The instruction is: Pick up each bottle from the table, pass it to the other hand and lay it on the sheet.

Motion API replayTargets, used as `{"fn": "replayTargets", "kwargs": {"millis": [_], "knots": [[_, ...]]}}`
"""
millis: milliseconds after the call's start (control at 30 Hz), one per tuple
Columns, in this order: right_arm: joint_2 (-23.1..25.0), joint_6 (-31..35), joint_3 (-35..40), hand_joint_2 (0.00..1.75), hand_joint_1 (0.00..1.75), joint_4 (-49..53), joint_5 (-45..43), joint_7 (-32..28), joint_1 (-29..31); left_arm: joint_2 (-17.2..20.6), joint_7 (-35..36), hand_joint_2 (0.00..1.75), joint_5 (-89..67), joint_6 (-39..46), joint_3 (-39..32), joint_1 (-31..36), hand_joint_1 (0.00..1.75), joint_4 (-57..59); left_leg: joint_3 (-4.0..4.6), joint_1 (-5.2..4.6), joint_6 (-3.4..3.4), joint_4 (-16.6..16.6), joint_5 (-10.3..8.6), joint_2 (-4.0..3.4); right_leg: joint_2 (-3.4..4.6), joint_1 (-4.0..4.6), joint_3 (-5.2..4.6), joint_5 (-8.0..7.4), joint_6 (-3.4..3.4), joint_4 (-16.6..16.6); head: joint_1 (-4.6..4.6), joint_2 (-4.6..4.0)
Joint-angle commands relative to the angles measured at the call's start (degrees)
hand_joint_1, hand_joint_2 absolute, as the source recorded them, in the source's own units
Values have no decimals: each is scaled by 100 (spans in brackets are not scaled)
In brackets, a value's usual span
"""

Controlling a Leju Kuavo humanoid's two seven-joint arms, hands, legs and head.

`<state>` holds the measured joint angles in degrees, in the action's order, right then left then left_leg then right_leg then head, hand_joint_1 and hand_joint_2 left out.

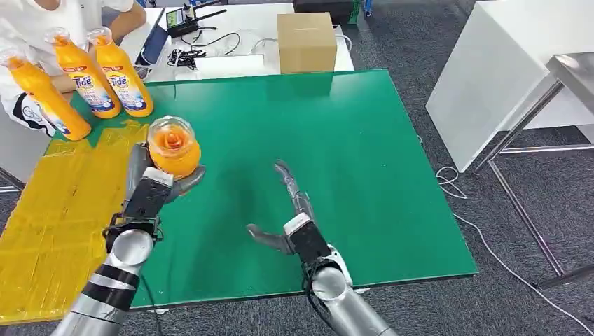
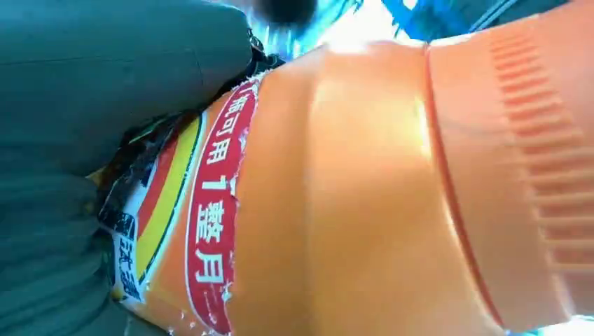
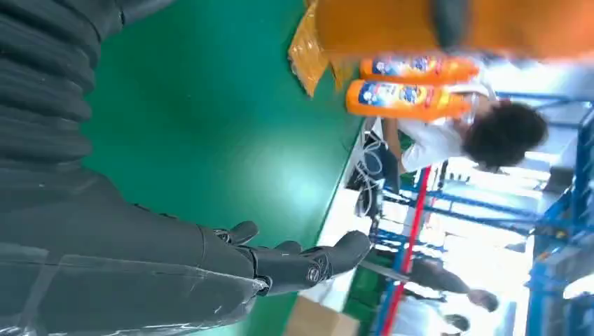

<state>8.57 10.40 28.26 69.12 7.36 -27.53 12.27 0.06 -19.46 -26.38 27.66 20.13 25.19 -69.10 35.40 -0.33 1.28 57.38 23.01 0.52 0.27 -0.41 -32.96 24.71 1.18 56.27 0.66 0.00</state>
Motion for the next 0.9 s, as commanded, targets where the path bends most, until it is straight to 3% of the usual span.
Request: {"fn": "replayTargets", "kwargs": {"millis": [33,67,133,233,333,867,900], "knots": [[-280,-660,-861,175,0,780,-500,547,43,782,1560,175,-3756,337,170,1455,175,3190,-19,8,-11,1,-2,10,-15,8,24,1,-3,-4,-2,0],[-303,-737,-859,175,0,874,-520,555,61,833,1989,175,-4302,-177,385,1685,175,3705,-23,12,-14,3,-2,7,-14,11,29,0,-4,-3,0,0],[-314,-769,-880,175,0,986,-547,607,46,844,1956,175,-4343,-152,349,1723,175,3820,-14,9,-21,4,-7,-4,-2,9,17,-5,-4,-2,0,0],[-404,-906,-847,175,0,1355,-572,575,44,956,2848,175,-5300,-927,711,2081,175,4625,-4,7,-20,4,-12,-9,-4,5,2,-14,-14,2,0,0],[-515,-988,-895,175,0,1357,-482,779,130,976,2969,175,-5307,-1564,514,2280,175,5166,-11,10,-22,8,-6,-9,-4,7,9,-9,-14,3,0,0],[-592,-973,-691,175,0,1291,-298,722,-33,938,2625,175,-4781,-1335,-209,1964,175,5300,-13,12,-22,4,-6,-14,5,9,13,-11,-14,-3,0,0],[-599,-965,-679,175,0,1269,-304,719,-15,899,2498,175,-4676,-1203,-355,1937,150,5295,-6,10,-20,3,-9,-15,8,7,4,-15,-14,-3,0,0]]}}
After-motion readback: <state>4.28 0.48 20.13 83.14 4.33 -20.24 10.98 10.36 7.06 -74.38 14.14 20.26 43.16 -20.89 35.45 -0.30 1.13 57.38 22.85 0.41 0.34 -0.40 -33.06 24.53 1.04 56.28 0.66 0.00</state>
